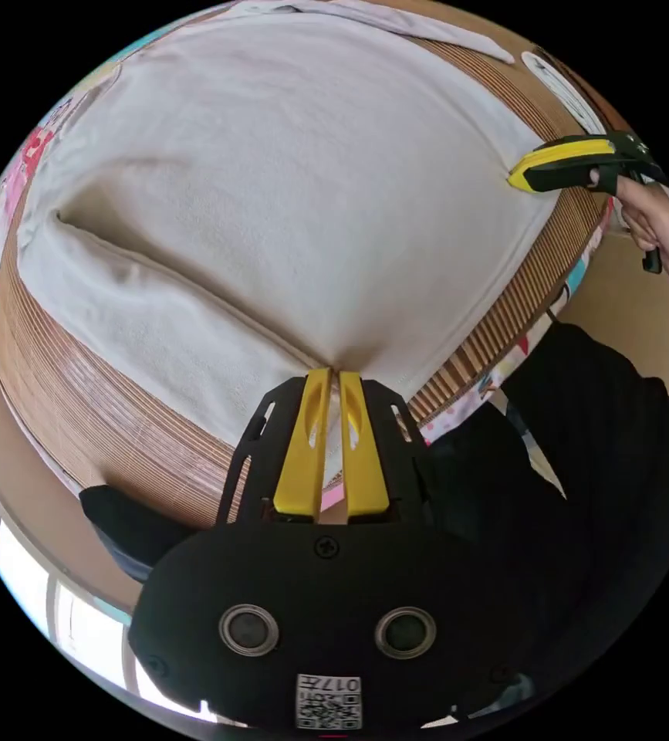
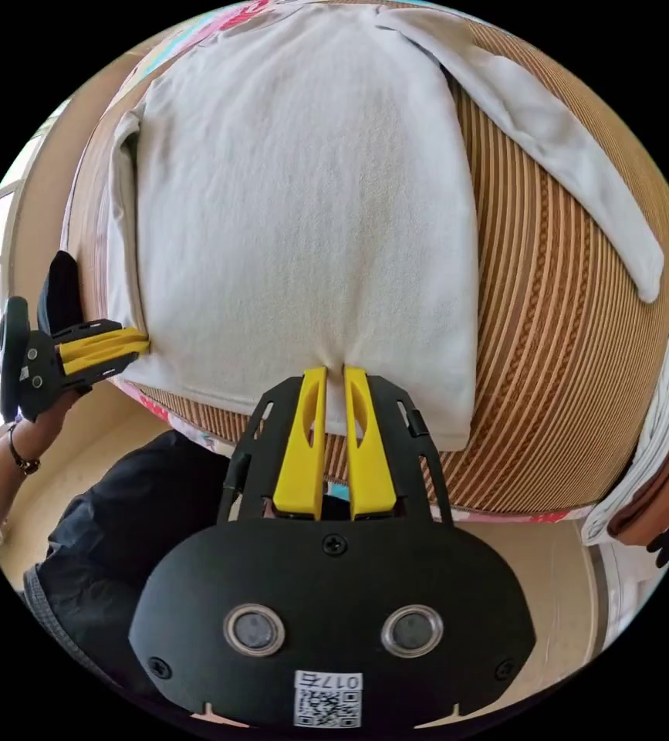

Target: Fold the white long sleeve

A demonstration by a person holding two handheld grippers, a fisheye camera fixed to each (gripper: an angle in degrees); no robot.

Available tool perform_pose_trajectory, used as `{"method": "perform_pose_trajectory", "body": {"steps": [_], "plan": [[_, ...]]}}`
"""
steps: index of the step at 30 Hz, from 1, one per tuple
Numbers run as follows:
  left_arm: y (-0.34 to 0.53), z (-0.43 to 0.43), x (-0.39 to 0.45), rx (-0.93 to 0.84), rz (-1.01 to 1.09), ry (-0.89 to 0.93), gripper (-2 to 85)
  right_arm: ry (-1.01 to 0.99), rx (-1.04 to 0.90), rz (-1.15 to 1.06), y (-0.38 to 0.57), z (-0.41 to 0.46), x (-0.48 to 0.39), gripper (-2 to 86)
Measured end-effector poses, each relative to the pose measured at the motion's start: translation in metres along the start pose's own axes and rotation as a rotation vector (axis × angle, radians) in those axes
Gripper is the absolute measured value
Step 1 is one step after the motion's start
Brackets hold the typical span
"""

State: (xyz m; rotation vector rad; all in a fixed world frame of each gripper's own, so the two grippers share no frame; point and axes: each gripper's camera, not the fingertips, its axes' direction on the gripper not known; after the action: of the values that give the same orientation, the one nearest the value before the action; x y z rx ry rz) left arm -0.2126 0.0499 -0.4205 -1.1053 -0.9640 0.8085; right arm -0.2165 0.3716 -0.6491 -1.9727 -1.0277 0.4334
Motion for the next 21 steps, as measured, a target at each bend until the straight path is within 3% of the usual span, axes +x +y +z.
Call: {"method": "perform_pose_trajectory", "body": {"steps": [2,4,6,9,14,16,21], "plan": [[0.042,0.007,-0.019,0.036,-0.053,0.191,0.8,0.043,-0.079,-0.027,0.055,0.021,-0.013,3.7],[0.122,-0.008,-0.062,0.277,-0.227,0.352,0.8,0.116,-0.141,-0.065,0.088,0.030,-0.026,3.1],[0.182,-0.009,-0.105,0.396,-0.444,0.453,1.7,0.172,-0.177,-0.069,0.112,0.028,-0.033,2.2],[0.243,0.015,-0.163,0.443,-0.680,0.689,11.1,0.192,-0.266,-0.018,0.147,0.024,-0.026,1.2],[0.223,0.039,-0.174,0.276,-0.641,0.718,14.2,0.170,-0.281,0.046,0.213,-0.007,-0.003,0.6],[0.199,0.055,-0.163,0.137,-0.589,0.738,11.1,0.180,-0.296,0.061,0.230,-0.019,0.004,0.6],[0.211,0.045,-0.174,0.011,-0.572,0.756,5.9,0.208,-0.283,0.070,0.267,-0.060,0.012,0.5]]}}
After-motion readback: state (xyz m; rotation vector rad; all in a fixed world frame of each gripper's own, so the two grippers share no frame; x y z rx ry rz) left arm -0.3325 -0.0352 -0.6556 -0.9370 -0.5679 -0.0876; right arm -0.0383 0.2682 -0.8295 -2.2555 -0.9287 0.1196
